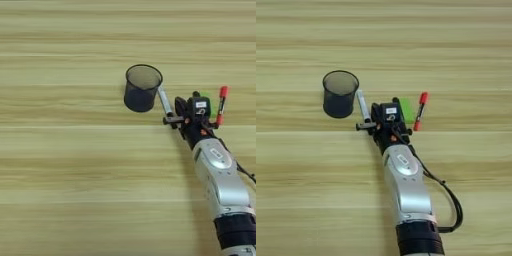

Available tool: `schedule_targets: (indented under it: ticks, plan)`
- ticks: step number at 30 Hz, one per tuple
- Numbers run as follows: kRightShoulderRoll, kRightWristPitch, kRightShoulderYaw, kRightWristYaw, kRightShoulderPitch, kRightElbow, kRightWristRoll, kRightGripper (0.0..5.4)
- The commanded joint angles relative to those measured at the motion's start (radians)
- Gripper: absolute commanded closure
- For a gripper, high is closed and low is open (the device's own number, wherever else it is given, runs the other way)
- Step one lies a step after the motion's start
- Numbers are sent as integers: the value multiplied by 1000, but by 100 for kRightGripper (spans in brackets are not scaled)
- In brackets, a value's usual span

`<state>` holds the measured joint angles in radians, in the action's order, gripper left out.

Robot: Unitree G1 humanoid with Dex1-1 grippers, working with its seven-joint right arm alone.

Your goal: Move the objects on the table

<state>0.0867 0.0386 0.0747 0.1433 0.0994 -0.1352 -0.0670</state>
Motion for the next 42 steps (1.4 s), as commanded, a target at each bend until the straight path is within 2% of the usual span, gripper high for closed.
schedule_targets:
  ticks: [1,16,30,42]
  plan:
    - [15,-16,6,-1,56,33,-5,539]
    - [13,-18,4,1,53,29,-3,539]
    - [15,-21,-7,13,50,18,4,391]
    - [15,-37,-8,14,62,-48,10,260]
